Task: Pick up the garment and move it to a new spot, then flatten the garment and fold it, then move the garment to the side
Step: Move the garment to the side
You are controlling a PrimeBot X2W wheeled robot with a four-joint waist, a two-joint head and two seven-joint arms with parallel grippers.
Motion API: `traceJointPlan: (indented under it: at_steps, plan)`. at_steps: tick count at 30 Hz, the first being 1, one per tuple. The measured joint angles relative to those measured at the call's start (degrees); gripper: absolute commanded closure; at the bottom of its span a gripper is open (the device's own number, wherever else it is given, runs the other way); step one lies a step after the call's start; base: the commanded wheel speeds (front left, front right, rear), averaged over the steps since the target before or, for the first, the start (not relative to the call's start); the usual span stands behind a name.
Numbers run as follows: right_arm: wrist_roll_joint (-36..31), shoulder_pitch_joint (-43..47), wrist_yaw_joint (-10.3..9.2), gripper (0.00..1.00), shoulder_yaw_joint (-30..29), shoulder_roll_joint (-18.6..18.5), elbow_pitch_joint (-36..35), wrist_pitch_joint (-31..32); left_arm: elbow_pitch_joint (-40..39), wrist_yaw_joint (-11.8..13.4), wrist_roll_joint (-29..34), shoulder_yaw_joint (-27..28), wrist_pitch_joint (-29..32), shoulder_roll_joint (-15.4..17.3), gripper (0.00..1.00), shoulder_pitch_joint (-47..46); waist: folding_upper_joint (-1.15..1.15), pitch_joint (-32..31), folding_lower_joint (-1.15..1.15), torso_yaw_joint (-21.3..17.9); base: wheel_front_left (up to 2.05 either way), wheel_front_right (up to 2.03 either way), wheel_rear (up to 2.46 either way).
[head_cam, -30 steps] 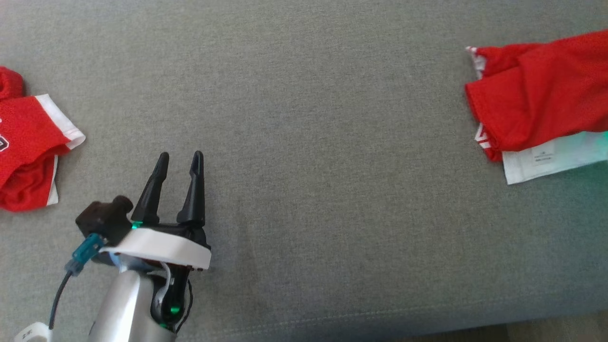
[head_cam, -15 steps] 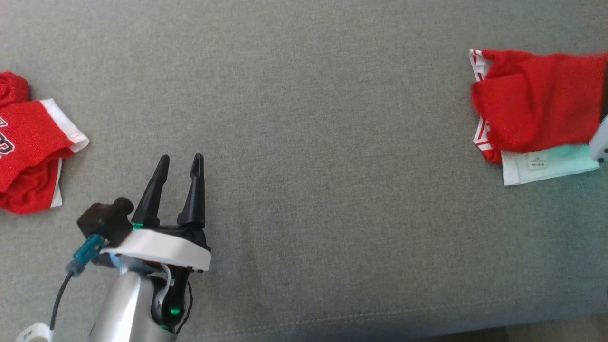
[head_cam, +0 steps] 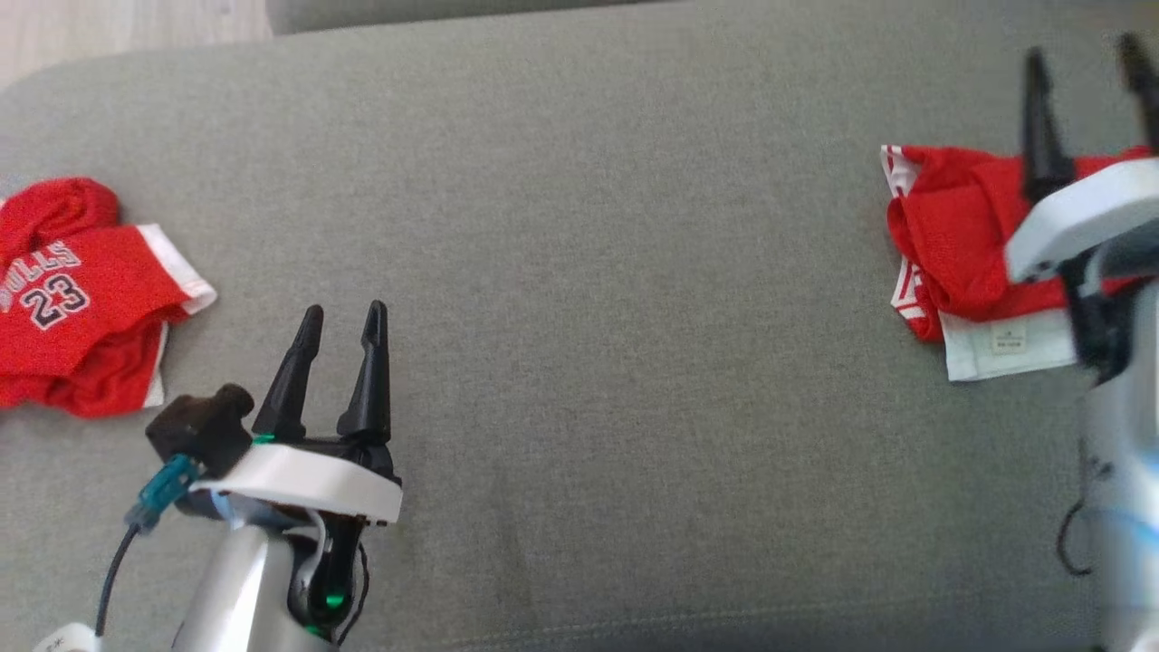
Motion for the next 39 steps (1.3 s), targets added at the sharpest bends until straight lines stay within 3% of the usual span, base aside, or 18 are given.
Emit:
traceJointPlan:
  at_steps: [15,26,39]
  plan:
    - [1.46,16.03,0.0,0.0,3.56,6.81,-4.81,-7.42,-1.27,2.0,-0.57,1.15,-0.23,0.0,0.0,5.44,0.0,-7.27,0.0,3.64,0.0,0.0,0.0]
    - [0.65,28.85,0.0,0.0,3.36,8.55,-4.74,-15.5,-2.03,3.57,1.41,1.87,-0.23,0.03,0.0,11.91,0.0,-11.43,0.0,5.4,0.0,0.0,0.0]
    - [1.64,31.92,0.0,0.0,3.01,8.61,-5.52,-18.64,-5.02,5.02,1.04,1.75,-0.23,0.05,0.0,13.11,0.0,-11.65,0.0,4.9,0.0,0.0,0.0]
